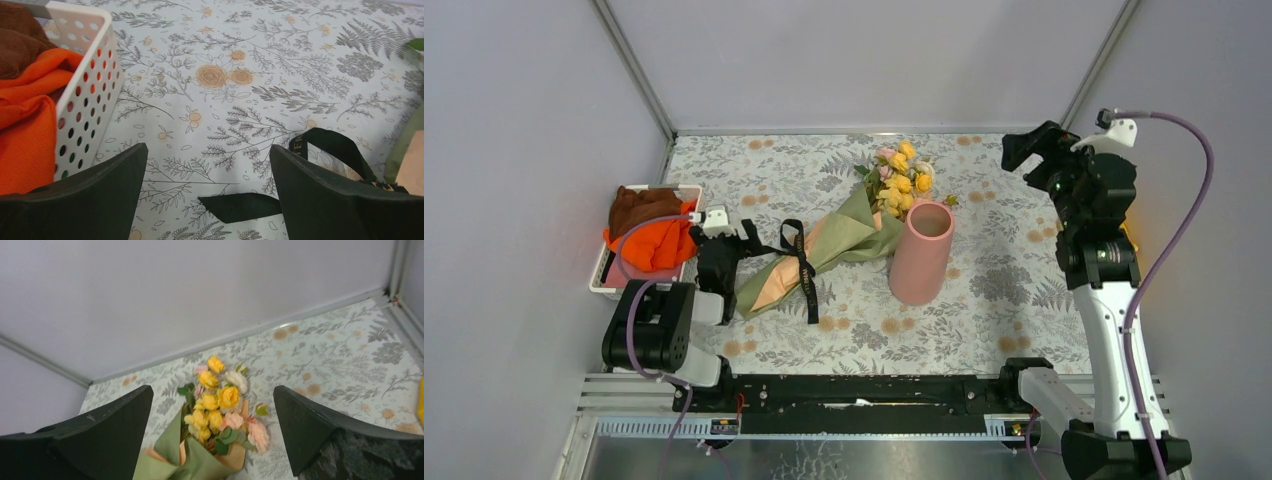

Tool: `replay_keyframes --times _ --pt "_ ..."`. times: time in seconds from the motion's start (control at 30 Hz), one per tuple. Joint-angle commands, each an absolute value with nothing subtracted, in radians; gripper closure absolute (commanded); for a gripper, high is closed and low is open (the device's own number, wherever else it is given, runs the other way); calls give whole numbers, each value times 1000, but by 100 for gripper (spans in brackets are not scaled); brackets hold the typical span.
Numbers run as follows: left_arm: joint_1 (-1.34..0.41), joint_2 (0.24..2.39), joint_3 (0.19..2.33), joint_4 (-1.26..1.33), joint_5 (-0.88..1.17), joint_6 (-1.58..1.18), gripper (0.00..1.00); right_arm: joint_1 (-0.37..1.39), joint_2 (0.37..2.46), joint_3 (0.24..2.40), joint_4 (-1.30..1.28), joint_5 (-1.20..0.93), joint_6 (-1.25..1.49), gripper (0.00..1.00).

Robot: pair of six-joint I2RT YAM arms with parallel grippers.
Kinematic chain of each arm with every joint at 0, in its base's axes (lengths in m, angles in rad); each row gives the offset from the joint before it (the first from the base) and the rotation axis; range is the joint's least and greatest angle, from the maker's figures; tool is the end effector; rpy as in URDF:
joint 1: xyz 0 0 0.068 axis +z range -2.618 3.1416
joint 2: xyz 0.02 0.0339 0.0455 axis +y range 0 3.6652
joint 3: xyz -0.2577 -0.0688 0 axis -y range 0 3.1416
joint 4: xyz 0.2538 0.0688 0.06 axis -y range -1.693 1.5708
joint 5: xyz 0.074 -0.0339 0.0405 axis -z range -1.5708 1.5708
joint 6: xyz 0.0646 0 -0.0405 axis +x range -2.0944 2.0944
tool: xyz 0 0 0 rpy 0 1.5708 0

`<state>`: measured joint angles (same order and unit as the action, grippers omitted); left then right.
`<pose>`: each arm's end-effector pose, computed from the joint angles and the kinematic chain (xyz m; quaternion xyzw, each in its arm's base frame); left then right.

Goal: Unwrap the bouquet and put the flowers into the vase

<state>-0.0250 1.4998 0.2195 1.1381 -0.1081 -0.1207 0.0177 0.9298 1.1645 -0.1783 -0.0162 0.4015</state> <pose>0.2688 0.0002 0.1250 -0.0714 0.7519 -0.0069 0.6554 0.2371 0.0052 0.4452 0.1252 0.6754 0.1567 0.7097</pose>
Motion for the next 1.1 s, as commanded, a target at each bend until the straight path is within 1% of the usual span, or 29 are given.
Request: replay_keyframes --times 0.0,0.07,0.17,0.2,0.3,0.37,0.43,0.57,0.7,0.77,0.87,0.97,1.07 --pt "-90 1321 337 889 -336 -116 1 23 1017 1338 -264 -170 389 0" --pt "-129 1192 374 790 -430 -140 1 24 1067 1421 -344 -174 382 1" --pt "-162 1022 452 661 -428 -221 1 27 1106 1488 -441 -180 377 7" --pt "-174 970 491 579 -427 -245 1 32 1112 1500 -468 -181 376 9" --pt "-195 887 617 384 -378 -314 1 56 1124 1520 -550 -194 361 13" --pt "-196 856 713 303 -277 -339 1 90 1140 1541 -619 -198 337 15" --pt "-197 861 821 213 -177 -359 1 152 1149 1554 -679 -185 323 17" --pt "-201 960 1103 64 57 -402 1 313 1158 1561 -778 -96 305 18" --pt "-230 1042 1339 -50 105 -580 1 389 1179 1579 -873 -38 299 21" --pt "-246 1040 1390 -54 112 -606 1 405 1167 1563 -885 -18 296 21" --pt "-248 1007 1397 -7 135 -611 1 409 1160 1551 -909 13 281 22" --pt "-249 988 1402 42 234 -578 1 412 1168 1538 -921 14 274 23" --pt "-249 991 1417 54 260 -576 1 422 1181 1518 -915 2 279 25"
